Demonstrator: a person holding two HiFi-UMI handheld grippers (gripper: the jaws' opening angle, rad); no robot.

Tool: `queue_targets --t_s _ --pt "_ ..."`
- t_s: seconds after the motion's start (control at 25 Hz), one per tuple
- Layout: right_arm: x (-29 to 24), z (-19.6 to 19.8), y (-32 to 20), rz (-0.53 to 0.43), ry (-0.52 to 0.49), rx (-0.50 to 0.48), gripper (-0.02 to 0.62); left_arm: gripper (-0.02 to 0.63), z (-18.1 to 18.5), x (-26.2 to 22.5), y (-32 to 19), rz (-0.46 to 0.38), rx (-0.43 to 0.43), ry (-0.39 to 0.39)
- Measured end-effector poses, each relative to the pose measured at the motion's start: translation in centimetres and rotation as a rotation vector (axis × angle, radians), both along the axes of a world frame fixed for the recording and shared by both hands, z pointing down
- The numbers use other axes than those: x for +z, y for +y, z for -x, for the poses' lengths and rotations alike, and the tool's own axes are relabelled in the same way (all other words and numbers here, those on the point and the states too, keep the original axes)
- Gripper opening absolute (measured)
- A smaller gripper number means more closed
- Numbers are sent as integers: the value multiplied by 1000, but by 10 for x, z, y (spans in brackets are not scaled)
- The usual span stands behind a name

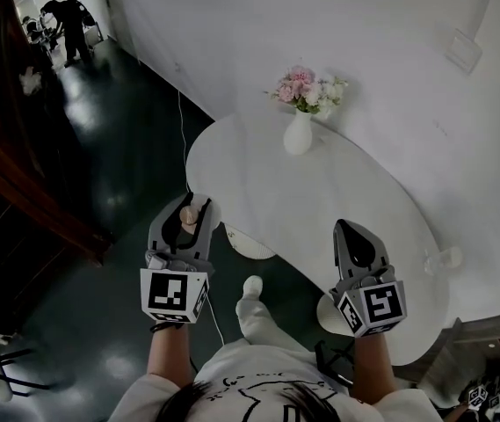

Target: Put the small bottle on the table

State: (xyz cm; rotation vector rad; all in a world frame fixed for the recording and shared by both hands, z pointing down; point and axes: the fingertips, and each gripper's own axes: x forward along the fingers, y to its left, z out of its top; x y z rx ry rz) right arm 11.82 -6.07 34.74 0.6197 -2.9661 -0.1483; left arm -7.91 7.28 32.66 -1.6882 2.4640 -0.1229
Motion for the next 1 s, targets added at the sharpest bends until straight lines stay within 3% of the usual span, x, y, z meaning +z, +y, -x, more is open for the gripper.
queue_targets --t_s 0.24,0.52,1.0 --pt "4 31 -22 4 -7 -2 -6 121 27 2 -25 10 15 -9" --pt "15 89 -65 32 -10 11 -6 121 85 14 -75 34 42 14" --pt "45 150 -149 132 -18 114 -6 121 166 45 -179 115 118 64"
